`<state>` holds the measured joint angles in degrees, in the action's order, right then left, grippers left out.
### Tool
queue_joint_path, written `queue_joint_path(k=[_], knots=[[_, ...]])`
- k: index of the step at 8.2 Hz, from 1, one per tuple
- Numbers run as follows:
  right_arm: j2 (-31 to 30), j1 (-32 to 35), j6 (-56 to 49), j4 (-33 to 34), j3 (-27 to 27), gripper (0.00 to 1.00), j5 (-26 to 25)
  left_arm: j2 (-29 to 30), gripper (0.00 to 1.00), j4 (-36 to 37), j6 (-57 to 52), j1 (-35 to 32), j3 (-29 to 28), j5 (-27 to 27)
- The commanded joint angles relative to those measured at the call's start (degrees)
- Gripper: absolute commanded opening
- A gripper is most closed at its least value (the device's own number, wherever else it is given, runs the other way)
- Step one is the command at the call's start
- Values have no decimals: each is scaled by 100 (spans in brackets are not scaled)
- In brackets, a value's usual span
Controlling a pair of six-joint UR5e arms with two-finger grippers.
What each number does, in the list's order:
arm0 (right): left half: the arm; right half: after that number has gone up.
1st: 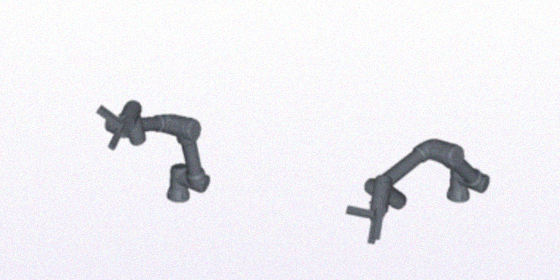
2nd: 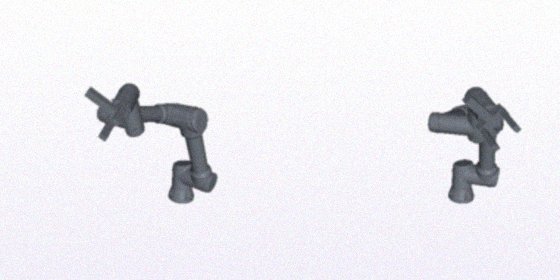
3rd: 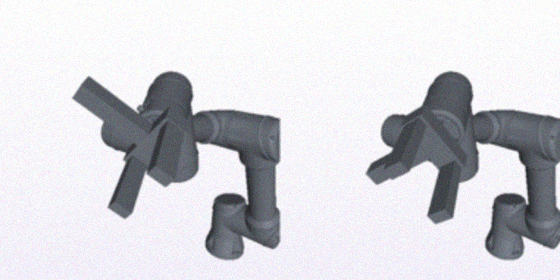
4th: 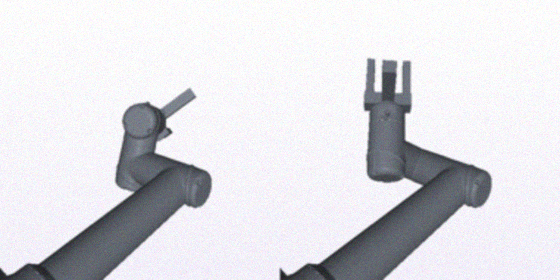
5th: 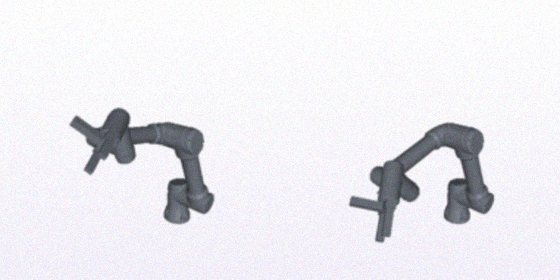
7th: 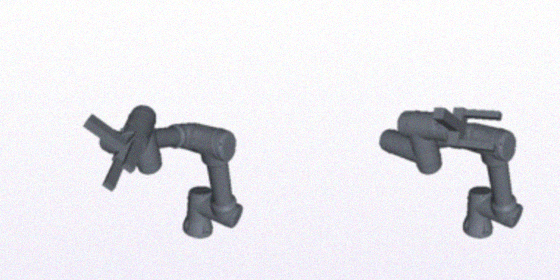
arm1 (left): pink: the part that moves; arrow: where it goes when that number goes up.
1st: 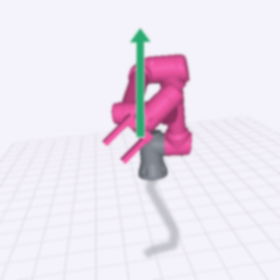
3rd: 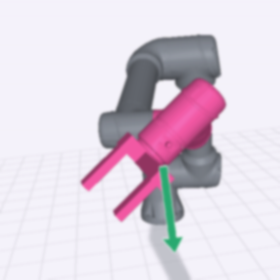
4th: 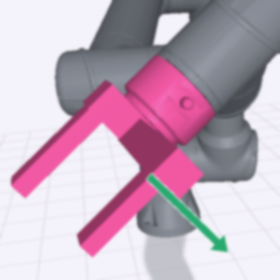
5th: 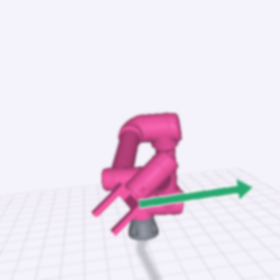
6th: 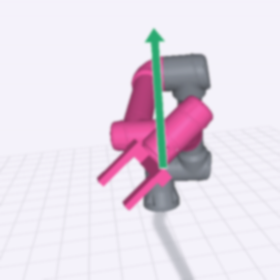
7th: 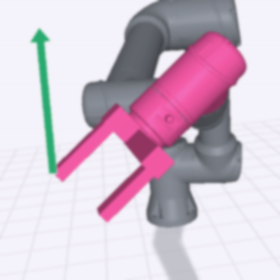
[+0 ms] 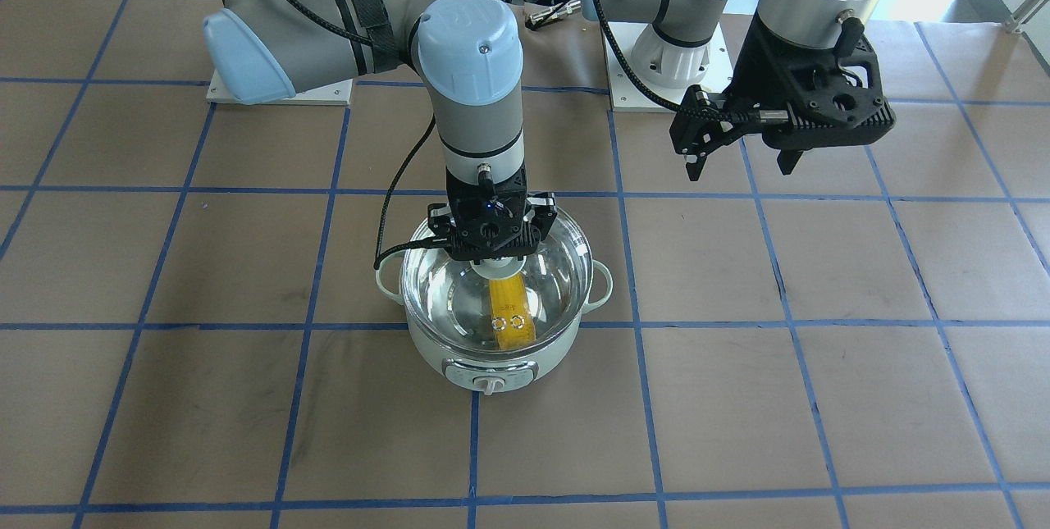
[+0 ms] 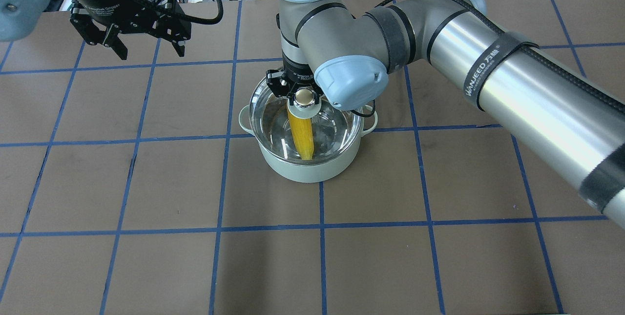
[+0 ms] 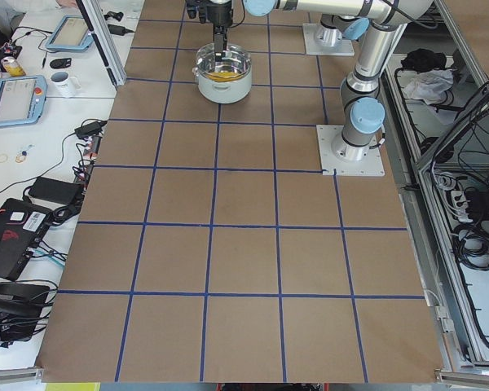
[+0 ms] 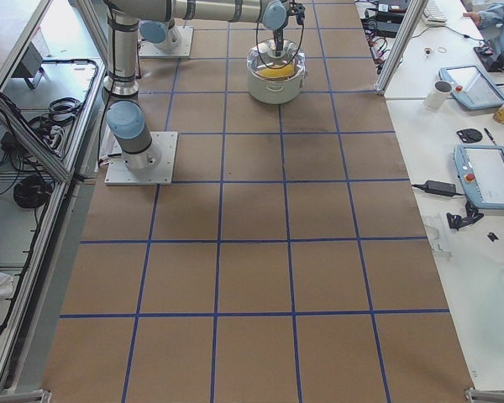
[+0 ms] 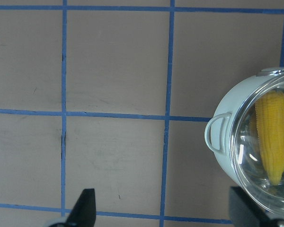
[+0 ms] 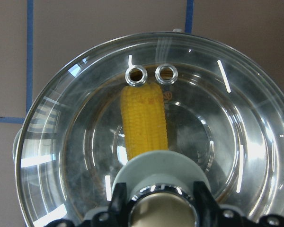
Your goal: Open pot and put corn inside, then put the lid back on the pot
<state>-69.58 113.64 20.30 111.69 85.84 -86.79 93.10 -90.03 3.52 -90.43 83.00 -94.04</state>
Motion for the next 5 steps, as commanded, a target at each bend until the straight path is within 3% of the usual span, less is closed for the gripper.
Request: queue_joint_path(k=[1,5], knots=[[41,-9,-60,54,3,8,-39,-81,100,-6,0,-1,-3,26],[93,-9,-114,63,72,8,-57,-116,100,-49,-17,-1,58,448]])
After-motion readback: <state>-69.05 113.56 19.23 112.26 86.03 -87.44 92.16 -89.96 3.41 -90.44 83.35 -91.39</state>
